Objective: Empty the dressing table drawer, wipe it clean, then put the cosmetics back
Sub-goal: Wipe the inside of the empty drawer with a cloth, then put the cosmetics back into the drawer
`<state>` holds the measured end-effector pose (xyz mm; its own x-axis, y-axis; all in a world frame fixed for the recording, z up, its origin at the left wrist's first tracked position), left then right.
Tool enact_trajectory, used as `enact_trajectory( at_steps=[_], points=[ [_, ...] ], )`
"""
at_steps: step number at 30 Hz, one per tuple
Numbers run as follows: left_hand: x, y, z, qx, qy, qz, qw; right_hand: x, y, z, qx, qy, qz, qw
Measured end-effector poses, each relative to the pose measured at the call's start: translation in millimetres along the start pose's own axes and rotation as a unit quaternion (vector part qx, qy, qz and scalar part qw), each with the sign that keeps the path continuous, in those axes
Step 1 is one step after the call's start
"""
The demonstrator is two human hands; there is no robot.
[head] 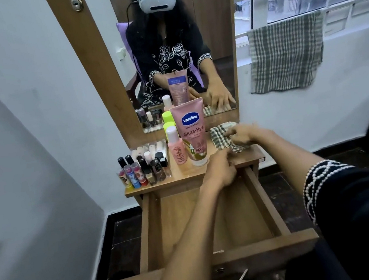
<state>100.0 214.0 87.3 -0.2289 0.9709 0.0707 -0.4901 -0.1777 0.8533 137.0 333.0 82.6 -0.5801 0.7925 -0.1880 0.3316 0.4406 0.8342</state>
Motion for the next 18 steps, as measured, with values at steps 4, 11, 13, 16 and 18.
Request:
enact_trajectory(
  at_steps=[4,11,13,16,18],
  points=[
    [-46,49,-20,-0.099,0.007,0.249,0.963,-48,45,-27,0.255,0.143,0.278,0.915],
    [-72,63,-67,-0.167,0.122,0.355,0.912,-72,-10,-50,0.450,0.175,0.286,0.828],
    [-65,59,-69,-0.160,0.129,0.332,0.921,-65,-27,-52,0.461,0.162,0.252,0.835],
    [-55,56,-70,-0.151,0.130,0.299,0.933,-54,-42,-55,0.476,0.148,0.206,0.842],
    [-50,55,-68,-0.154,0.125,0.290,0.936,-51,-49,-56,0.487,0.142,0.183,0.843]
  ],
)
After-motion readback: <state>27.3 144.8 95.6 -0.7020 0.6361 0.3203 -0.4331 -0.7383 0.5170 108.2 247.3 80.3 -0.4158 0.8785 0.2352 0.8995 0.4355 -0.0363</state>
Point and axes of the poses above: each hand's wrist, its own x-axis towards the middle knuckle, its own y-axis out of the back of the hand, z = x × y, the point moved 10 cm from there along x, towards the middle knuckle, and after that the axes turned 12 degrees about x, right-handed, at the moved point
